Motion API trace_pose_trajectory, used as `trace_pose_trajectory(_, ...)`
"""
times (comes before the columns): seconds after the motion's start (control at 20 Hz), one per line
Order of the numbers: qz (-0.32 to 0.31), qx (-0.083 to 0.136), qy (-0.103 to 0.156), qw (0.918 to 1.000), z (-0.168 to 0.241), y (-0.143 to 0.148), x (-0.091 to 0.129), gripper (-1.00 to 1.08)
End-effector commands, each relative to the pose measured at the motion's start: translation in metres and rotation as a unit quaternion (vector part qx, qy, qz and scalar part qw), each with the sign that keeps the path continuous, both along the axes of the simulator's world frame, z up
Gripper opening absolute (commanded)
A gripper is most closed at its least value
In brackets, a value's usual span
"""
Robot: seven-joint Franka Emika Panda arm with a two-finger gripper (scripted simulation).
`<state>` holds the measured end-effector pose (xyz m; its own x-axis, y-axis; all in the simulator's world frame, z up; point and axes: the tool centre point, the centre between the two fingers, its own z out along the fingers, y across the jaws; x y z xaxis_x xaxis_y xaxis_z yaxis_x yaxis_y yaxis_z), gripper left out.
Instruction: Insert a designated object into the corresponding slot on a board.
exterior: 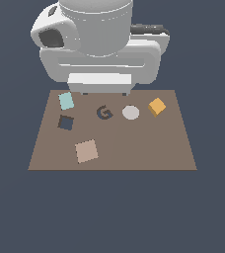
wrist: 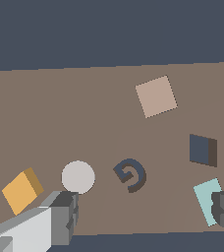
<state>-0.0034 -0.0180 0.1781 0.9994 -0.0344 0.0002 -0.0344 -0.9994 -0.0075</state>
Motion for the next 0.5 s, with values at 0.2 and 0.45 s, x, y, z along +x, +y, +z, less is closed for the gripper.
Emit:
trace_pose_trajectory(0.2, -0.004, 0.000, 0.000, 1.0000, -0.0013, 0.0014, -0.0014, 1.00)
trace_pose_trajectory(0.45, -0.021, 0.000, 0.000, 0.9998, -0.0065, 0.0071, -0.0068, 1.00)
